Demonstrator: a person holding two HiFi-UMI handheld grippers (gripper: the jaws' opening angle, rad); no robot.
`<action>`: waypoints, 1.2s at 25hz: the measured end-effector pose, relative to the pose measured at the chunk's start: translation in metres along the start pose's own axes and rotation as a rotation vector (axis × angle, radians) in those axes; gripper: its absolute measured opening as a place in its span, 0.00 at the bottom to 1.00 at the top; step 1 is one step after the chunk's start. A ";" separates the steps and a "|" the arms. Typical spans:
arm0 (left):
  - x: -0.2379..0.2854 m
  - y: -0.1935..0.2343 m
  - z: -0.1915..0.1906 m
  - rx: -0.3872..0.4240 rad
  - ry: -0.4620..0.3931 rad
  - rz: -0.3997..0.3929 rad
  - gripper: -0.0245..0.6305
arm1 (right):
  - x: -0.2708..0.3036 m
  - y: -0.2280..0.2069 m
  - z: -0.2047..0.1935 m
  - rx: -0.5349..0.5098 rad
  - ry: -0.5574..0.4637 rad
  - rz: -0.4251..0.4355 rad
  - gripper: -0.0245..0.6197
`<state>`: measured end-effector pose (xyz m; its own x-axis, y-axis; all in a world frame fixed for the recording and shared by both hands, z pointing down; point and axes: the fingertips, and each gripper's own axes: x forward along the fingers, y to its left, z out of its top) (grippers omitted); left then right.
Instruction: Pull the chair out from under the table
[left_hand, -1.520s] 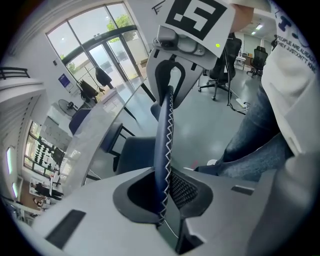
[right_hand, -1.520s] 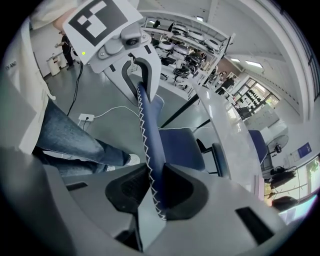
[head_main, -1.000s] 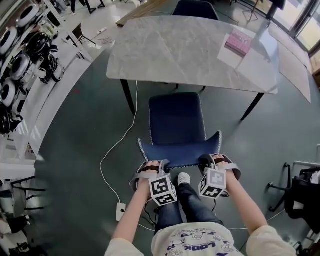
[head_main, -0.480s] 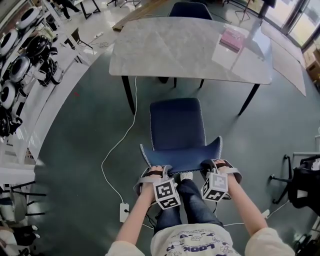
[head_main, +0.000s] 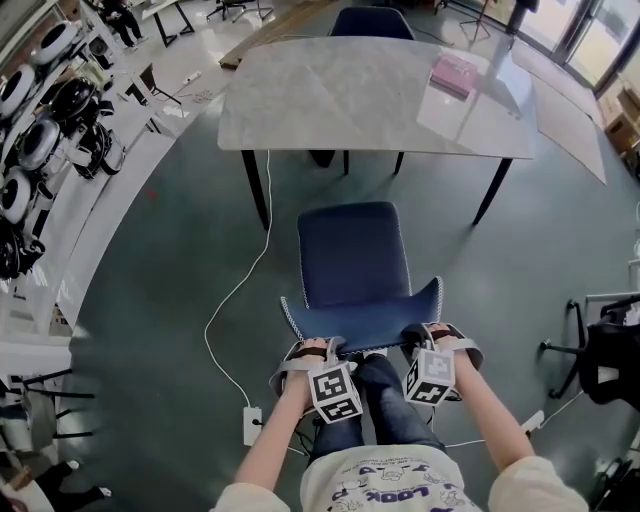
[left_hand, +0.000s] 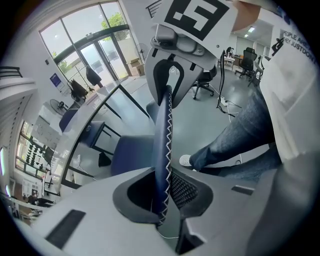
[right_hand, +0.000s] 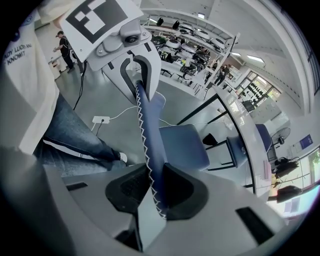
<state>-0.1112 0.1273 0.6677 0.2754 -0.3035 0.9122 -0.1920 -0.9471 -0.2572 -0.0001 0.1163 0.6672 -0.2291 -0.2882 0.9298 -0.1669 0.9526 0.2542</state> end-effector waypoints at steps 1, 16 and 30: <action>-0.001 -0.003 -0.001 0.000 0.001 -0.001 0.15 | -0.001 0.003 0.000 0.001 0.001 0.000 0.17; -0.007 -0.031 -0.009 -0.013 0.001 -0.012 0.15 | -0.007 0.033 0.000 0.026 0.009 0.003 0.18; -0.010 -0.030 -0.007 -0.105 -0.081 -0.048 0.24 | -0.007 0.036 -0.002 0.080 -0.033 0.036 0.37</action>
<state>-0.1144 0.1589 0.6684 0.3612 -0.2696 0.8927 -0.2734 -0.9458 -0.1750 -0.0027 0.1529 0.6702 -0.2676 -0.2578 0.9284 -0.2339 0.9521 0.1969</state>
